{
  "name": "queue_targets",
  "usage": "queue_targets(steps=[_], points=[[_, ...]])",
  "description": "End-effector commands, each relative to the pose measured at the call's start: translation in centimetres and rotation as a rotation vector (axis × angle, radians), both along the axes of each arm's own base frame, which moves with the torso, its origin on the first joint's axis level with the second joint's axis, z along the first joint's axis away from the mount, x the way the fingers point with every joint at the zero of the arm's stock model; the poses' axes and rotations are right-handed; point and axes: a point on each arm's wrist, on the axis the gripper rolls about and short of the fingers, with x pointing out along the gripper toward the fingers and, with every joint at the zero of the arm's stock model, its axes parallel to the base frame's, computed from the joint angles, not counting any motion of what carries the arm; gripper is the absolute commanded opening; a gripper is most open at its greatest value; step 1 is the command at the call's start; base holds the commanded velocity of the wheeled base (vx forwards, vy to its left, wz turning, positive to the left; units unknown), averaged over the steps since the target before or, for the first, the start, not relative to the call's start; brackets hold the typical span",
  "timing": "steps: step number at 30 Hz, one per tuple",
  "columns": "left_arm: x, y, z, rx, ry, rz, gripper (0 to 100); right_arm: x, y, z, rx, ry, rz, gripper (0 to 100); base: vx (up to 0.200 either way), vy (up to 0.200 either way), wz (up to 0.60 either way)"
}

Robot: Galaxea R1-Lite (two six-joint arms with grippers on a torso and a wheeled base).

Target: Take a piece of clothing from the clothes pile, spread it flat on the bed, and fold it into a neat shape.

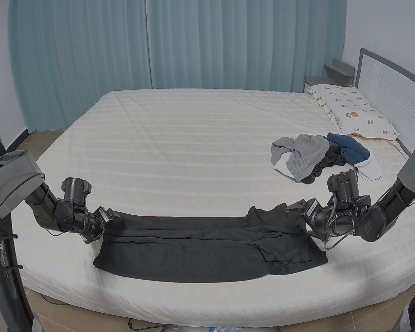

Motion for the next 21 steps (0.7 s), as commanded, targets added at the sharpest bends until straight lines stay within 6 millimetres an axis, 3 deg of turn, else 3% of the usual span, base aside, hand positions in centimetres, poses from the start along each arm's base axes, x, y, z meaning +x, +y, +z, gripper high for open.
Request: queue_targets(steps=[1, 13, 21], points=[[0.4, -0.1, -0.8, 0.013, 0.004, 0.009, 0, -0.2, 0.7, -0.2, -0.002, 0.007, 0.021, 100, 0.000, 0.000, 0.00], [0.7, 0.0, -0.6, 0.035, -0.021, 0.051, 0, -0.3, 1.5, -0.6, -0.007, 0.020, 0.041, 100, 0.000, 0.000, 0.00], [1.3, -0.2, 1.2, -0.029, -0.124, 0.122, 0, 0.0, 2.1, -1.3, -0.004, 0.039, -0.004, 100, 0.000, 0.000, 0.00]])
